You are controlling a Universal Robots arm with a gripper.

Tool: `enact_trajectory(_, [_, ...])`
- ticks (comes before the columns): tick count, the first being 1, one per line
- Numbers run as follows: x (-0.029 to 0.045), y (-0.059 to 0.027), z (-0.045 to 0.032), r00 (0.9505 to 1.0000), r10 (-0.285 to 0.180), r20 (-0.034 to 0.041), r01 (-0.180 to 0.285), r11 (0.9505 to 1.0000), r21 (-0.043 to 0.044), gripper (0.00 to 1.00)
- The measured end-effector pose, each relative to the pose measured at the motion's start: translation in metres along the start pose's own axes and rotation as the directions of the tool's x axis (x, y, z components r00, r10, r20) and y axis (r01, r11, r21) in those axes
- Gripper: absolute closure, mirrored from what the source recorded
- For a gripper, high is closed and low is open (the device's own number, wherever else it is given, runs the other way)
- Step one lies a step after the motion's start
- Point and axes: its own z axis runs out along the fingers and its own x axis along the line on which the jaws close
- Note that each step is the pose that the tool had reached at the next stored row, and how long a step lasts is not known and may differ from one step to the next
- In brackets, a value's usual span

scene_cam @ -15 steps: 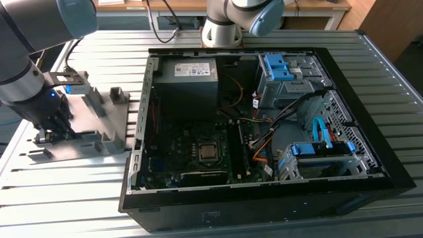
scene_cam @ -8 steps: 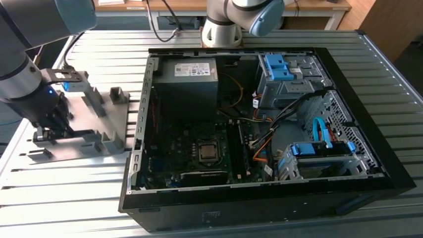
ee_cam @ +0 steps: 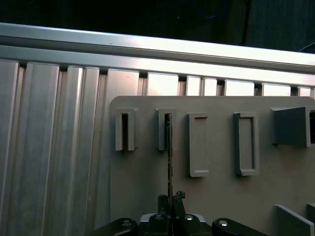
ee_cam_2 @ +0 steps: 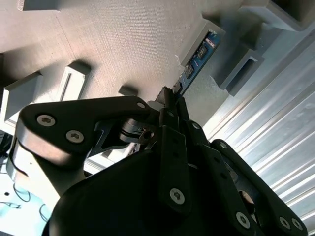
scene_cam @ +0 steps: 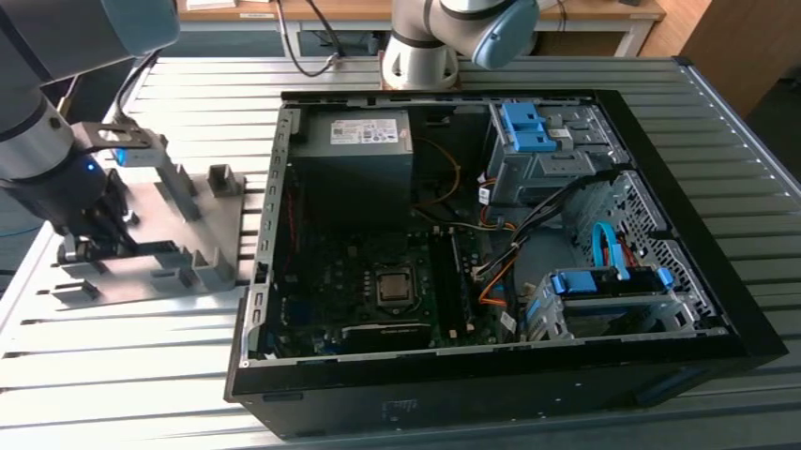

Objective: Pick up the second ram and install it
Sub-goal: 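Pick up the second ram and move it above second insertion slot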

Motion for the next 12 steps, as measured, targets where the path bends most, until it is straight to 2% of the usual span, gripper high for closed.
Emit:
enact_trajectory(7, [-0.0006, 0.0002, -0.0096, 1.0000, 0.000, 0.0011, 0.000, 1.0000, 0.0000, 0.86])
enact_trajectory(12, [-0.0018, 0.0007, -0.0292, 1.0000, 0.000, 0.0036, 0.000, 1.0000, 0.0004, 0.86])
